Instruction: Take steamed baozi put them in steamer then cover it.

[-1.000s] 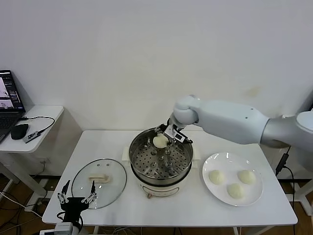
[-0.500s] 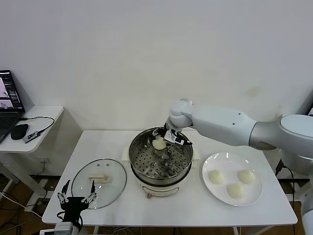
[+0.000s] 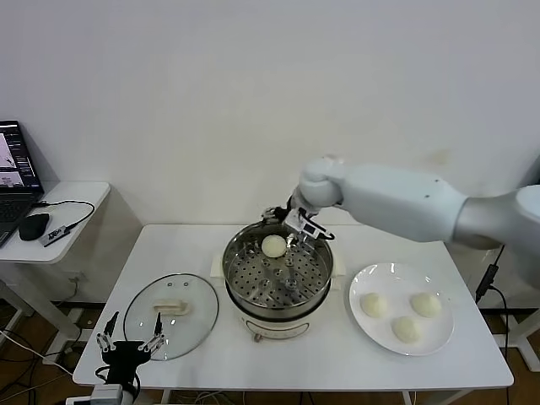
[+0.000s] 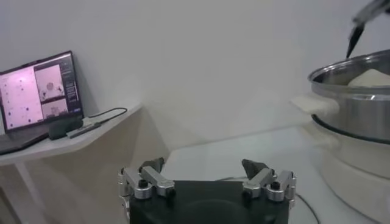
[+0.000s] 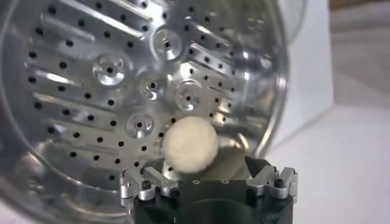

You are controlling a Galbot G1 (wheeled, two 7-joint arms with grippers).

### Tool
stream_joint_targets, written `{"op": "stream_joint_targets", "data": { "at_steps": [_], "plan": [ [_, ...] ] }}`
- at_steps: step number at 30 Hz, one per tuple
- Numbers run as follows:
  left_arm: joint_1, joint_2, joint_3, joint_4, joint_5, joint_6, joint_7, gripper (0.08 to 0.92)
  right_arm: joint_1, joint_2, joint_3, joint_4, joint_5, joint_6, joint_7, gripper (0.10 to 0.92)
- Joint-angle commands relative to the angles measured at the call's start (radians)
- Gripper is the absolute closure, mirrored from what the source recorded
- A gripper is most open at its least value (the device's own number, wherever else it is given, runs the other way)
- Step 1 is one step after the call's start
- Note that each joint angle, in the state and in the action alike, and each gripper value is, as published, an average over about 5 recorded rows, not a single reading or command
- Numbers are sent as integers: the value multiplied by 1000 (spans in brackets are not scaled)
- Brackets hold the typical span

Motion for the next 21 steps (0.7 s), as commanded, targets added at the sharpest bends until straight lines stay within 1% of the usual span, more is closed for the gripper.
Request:
{"op": "stream_joint_targets", "data": {
  "at_steps": [1,7,11,15,21],
  "plan": [
    [-7,13,3,0,-5,0,1,177,125,-211,-9,245,270,-376,-66,203],
    [-14,30,16,0,-5,2,4,177,136,-409,-10,312,267,-484,-92,203],
    [-17,44,19,9,-7,1,5,177,109,-539,-12,345,256,-505,-112,203],
    [-22,49,21,21,-10,1,5,177,64,-612,-17,368,219,-498,-120,203],
    [-30,47,28,26,-9,1,5,177,-73,-672,-9,376,124,-467,-112,203]
  ]
}}
